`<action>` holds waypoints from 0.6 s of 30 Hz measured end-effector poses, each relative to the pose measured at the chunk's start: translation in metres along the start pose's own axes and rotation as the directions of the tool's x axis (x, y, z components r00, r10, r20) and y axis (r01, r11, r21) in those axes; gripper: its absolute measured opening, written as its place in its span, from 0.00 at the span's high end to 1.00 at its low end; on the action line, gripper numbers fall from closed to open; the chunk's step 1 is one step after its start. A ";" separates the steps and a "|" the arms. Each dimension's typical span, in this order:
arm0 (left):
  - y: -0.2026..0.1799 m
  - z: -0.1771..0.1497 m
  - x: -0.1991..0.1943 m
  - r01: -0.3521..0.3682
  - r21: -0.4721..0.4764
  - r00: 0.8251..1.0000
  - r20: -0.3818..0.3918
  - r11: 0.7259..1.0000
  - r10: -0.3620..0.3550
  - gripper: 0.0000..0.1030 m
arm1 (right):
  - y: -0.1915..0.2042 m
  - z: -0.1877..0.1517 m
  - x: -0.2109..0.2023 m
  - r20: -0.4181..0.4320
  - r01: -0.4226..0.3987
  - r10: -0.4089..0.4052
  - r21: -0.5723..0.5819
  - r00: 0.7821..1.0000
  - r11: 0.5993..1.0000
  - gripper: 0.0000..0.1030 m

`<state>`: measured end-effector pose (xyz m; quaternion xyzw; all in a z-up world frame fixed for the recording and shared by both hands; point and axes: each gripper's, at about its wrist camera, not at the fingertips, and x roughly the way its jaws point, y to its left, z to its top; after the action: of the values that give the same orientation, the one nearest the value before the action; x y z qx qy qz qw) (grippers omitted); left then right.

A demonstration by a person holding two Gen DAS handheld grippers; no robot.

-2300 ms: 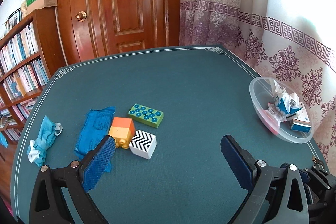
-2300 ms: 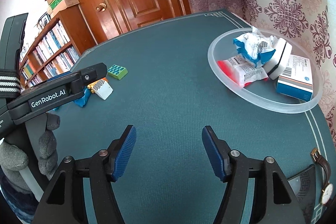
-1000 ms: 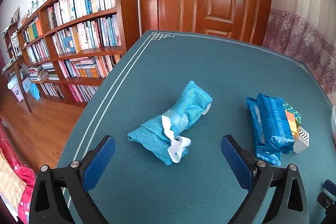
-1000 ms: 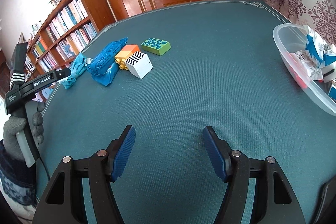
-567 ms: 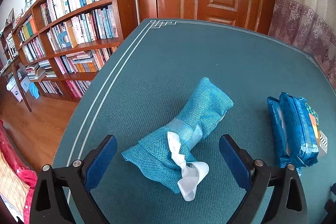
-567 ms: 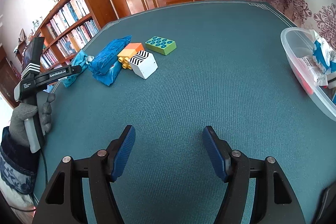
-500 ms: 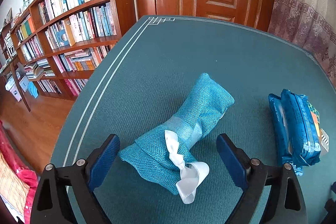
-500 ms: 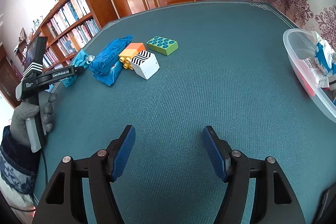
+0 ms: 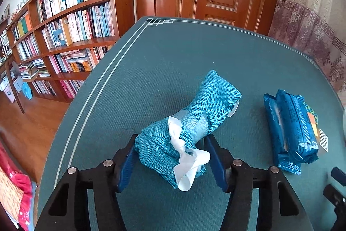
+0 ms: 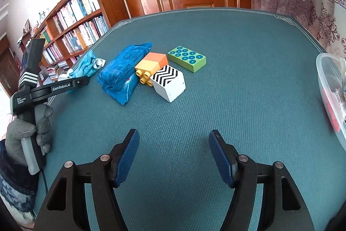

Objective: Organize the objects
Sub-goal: 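Grasp the light-blue towel with the left gripper while the right gripper grasps the zigzag cube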

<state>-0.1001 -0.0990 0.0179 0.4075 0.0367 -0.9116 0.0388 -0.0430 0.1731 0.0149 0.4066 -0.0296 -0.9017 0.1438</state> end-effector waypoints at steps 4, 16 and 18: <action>-0.005 -0.001 -0.011 0.035 0.013 0.999 0.024 0.999 -0.035 0.39 | 0.001 0.013 0.010 0.010 0.011 -0.011 0.011 1.000 1.000 0.34; -0.020 -0.007 -0.026 0.099 0.027 0.994 0.044 0.995 -0.100 0.39 | 0.016 0.042 0.041 0.031 0.037 -0.037 -0.017 0.999 0.999 0.34; -0.023 -0.008 -0.028 0.103 0.031 0.993 0.048 0.994 -0.104 0.39 | 0.015 0.045 0.047 0.031 0.050 -0.050 -0.015 0.998 0.999 0.34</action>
<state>-0.0778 -0.0741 0.0346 0.3828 0.0436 -0.9227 -0.0134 -0.1024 0.1425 0.0133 0.3924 -0.0143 -0.9113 0.1241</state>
